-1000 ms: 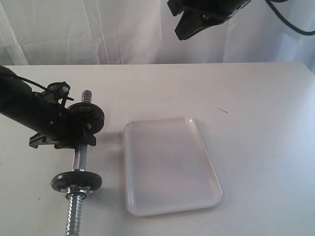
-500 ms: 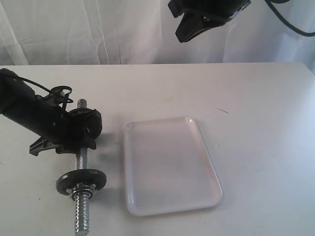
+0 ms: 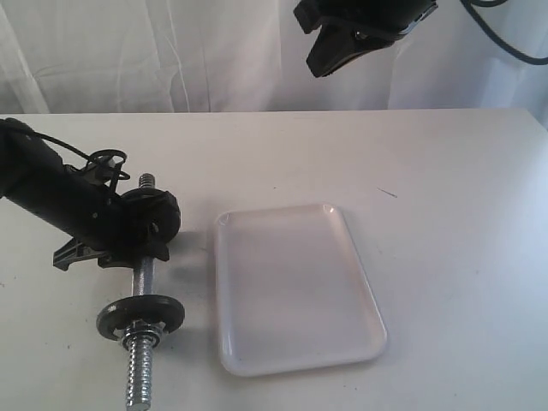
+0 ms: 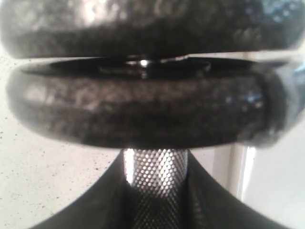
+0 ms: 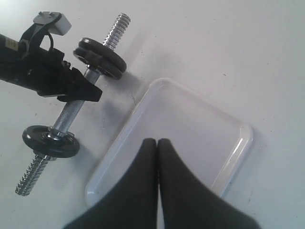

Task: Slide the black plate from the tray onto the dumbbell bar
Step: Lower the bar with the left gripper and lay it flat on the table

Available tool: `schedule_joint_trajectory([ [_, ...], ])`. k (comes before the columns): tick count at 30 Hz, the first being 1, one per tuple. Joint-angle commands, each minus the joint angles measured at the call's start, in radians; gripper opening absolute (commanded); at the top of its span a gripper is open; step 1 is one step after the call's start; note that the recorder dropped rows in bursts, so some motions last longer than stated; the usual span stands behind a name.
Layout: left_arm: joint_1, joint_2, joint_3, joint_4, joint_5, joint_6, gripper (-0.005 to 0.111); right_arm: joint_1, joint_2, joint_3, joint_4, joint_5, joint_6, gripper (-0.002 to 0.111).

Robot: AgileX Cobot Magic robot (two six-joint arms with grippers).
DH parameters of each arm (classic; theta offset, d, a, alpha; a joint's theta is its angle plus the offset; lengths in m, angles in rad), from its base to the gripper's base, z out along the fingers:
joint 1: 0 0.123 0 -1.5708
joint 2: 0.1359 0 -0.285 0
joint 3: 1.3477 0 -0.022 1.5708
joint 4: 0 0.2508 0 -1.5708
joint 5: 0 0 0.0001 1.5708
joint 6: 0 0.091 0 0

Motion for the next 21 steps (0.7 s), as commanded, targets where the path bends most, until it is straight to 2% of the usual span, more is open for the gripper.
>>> schedule_joint_trajectory([
  [1, -0.004, -0.026, -0.014, -0.032, 0.067, 0.015, 0.005, -0.006, -0.005, 0.004, -0.004, 0.004, 0.004, 0.0],
  [4, -0.004, -0.026, -0.014, -0.032, 0.081, 0.015, 0.023, -0.006, -0.005, 0.004, -0.004, 0.004, 0.004, 0.0],
  [6, -0.004, -0.026, -0.014, -0.032, 0.094, 0.004, 0.041, -0.006, -0.005, 0.004, -0.008, 0.004, 0.004, 0.0],
  [8, -0.004, -0.026, -0.014, -0.032, 0.098, 0.004, 0.048, -0.006, -0.005, 0.004, -0.008, 0.004, 0.004, 0.0],
  [21, -0.004, -0.028, -0.014, -0.037, 0.106, 0.01, 0.048, -0.006, -0.005, 0.004, -0.008, 0.006, 0.004, 0.0],
])
